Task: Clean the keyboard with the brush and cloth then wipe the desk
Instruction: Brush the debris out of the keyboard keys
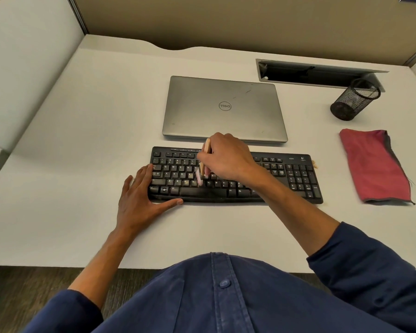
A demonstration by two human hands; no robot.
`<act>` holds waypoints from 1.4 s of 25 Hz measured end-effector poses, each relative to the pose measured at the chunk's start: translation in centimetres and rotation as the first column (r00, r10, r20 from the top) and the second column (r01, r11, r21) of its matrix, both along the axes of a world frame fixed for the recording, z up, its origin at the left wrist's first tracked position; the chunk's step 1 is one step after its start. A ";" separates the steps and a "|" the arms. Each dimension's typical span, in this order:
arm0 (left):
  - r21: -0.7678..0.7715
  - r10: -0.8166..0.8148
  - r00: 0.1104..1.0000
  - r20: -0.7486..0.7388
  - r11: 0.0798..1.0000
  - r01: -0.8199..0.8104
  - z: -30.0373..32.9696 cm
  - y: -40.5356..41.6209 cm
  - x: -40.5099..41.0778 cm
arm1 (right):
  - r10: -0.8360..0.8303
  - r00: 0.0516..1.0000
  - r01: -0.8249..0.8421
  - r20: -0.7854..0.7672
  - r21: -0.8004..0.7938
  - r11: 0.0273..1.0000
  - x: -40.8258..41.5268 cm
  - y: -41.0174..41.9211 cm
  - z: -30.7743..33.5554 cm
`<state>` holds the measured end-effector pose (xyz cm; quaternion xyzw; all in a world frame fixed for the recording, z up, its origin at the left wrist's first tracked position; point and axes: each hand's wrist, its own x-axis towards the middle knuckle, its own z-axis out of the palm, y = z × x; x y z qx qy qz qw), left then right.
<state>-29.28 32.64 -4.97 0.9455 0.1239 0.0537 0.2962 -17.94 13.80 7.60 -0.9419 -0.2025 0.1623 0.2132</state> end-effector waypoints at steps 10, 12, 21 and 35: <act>0.003 0.006 1.000 -0.008 1.000 -0.006 0.0 0.0 0.0 | 0.087 0.990 -0.094 -0.112 -0.062 0.994 0.1 0.4 0.5; 0.012 0.001 1.000 0.004 1.000 -0.001 0.0 0.0 0.1 | 0.052 0.997 -0.054 -0.057 -0.039 0.998 0.3 -0.1 0.7; 0.021 -0.017 1.000 0.002 1.000 0.017 -0.2 0.2 0.1 | 0.001 1.000 -0.003 -0.024 -0.098 0.995 0.7 -2.3 0.9; 0.022 -0.020 1.000 -0.001 1.000 0.020 -0.5 0.3 0.1 | 0.023 0.999 -0.021 0.047 -0.038 0.999 -1.5 -4.0 0.3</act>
